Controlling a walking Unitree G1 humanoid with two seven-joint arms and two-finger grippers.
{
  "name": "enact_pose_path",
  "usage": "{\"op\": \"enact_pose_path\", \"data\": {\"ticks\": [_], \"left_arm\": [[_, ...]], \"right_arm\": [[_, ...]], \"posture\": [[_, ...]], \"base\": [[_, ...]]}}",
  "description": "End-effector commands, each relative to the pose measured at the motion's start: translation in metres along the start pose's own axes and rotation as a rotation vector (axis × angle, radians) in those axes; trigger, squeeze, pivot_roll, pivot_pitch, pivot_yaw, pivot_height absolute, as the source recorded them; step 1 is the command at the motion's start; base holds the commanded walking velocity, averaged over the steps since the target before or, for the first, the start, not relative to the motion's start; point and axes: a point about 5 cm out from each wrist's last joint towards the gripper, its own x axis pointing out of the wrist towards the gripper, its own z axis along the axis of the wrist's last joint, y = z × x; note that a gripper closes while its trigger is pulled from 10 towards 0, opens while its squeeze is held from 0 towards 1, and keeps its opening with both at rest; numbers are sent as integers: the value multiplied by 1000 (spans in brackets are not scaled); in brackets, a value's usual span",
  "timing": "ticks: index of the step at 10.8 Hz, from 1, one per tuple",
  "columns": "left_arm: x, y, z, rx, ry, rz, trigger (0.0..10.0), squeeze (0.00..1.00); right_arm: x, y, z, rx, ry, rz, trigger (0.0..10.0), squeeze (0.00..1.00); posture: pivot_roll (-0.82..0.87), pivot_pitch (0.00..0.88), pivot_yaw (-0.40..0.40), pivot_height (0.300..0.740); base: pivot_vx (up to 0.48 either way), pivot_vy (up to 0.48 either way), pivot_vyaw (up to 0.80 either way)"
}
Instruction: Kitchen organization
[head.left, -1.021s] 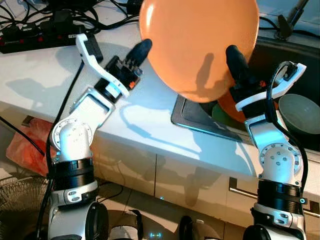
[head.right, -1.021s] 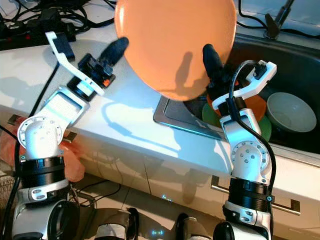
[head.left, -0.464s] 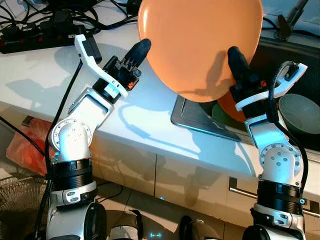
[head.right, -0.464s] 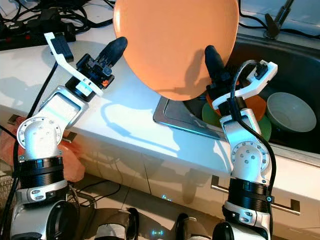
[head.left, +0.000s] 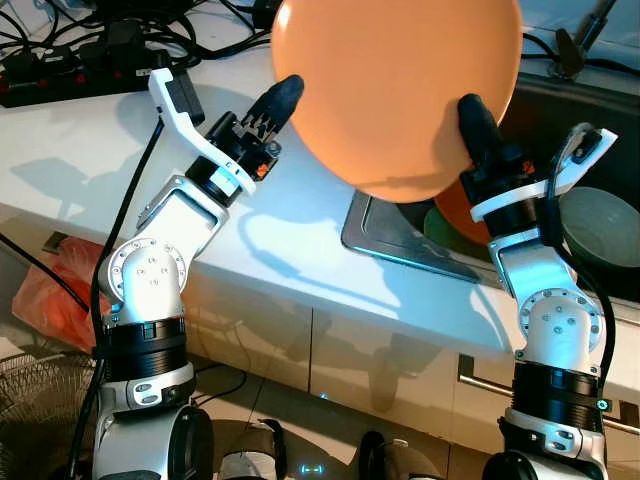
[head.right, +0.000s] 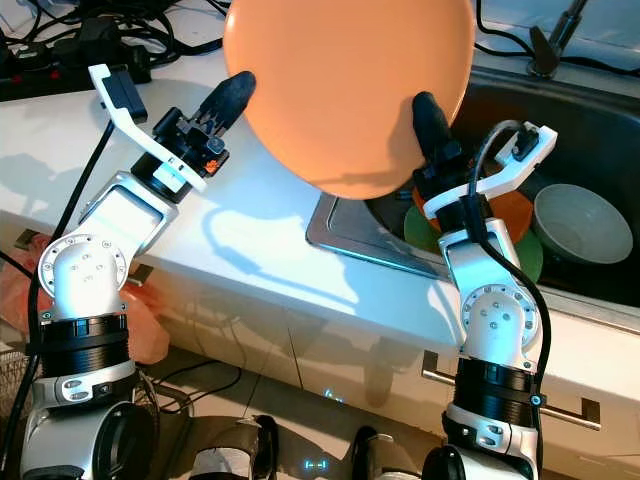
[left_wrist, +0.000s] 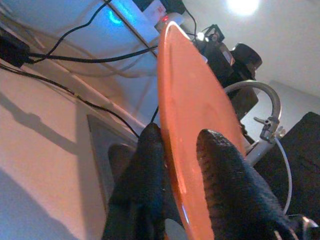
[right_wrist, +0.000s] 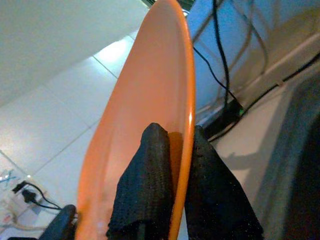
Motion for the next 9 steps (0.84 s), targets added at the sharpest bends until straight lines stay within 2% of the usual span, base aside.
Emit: {"op": "enact_pose_path", "data": {"ticks": [1,4,5,8,9], "left_arm": [[4,-7,-3,6,17,-42,10000,1000],[3,-4,-5,43,30,3,10000,1000],[2,-4,-6,45,31,4,10000,0],[2,-4,-5,42,21,10,10000,0],[1,-3,-5,51,21,17,10000,0]], "right_arm": [[0,5,2,-7,-9,17,0,0],[4,3,12,55,-90,-25,0,0],[4,2,15,59,-109,-40,0,0],[4,-10,27,112,-207,-130,0,0],[3,-15,30,90,-219,-170,0,0]], "posture": [[129,181,35,740],[129,176,36,740],[129,176,35,740],[135,179,32,740],[135,181,32,740]], "base": [[0,0,0],[0,0,0],[0,0,0],[0,0,0],[0,0,0]]}}
